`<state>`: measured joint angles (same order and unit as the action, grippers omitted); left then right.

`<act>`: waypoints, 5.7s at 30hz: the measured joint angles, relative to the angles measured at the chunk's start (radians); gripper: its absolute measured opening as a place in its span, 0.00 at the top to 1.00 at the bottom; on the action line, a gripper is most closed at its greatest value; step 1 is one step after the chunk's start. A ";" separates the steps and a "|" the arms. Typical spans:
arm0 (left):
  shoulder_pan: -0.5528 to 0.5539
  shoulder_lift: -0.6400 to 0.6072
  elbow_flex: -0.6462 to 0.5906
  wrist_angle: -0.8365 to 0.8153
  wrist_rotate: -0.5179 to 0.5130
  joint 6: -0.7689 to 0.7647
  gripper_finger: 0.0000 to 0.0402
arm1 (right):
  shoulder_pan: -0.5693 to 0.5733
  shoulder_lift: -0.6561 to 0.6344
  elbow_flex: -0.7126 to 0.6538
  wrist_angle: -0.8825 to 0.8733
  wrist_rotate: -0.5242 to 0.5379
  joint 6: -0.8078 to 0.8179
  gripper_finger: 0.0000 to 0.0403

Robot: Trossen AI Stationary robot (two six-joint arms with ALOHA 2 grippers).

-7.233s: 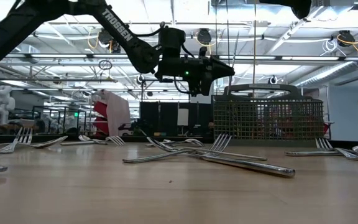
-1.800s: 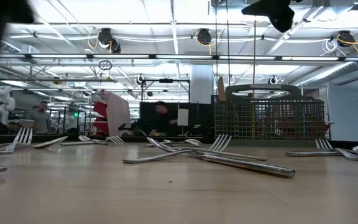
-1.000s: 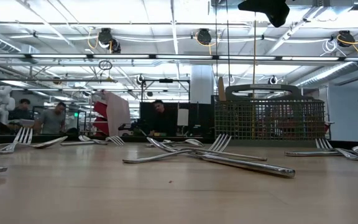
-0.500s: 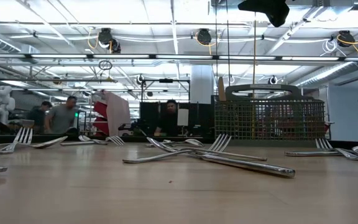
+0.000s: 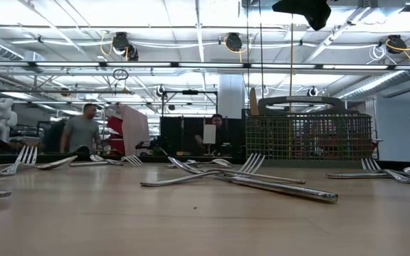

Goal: Sort silverware
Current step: Put the silver knife into the silverware basket

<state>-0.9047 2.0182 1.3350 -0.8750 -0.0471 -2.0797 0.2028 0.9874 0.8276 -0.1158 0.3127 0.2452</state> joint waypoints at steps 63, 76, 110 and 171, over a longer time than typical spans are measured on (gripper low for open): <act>0.181 0.004 0.119 -0.174 -0.033 0.234 0.62 | -0.047 0.000 0.000 0.000 -0.005 -0.003 0.50; 0.163 0.008 0.042 -0.060 -0.024 0.227 0.62 | -0.047 0.000 0.000 0.001 -0.005 0.004 0.50; 0.164 0.006 0.041 -0.086 -0.047 0.244 0.81 | -0.047 0.000 0.000 0.039 -0.004 0.031 0.50; 0.189 -0.028 -0.007 -0.019 0.018 0.358 0.80 | -0.046 0.000 0.000 0.030 -0.005 0.023 0.50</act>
<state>-0.7158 1.9900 1.3276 -0.8936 -0.0295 -1.7213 0.1566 0.9874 0.8276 -0.0862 0.3080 0.2680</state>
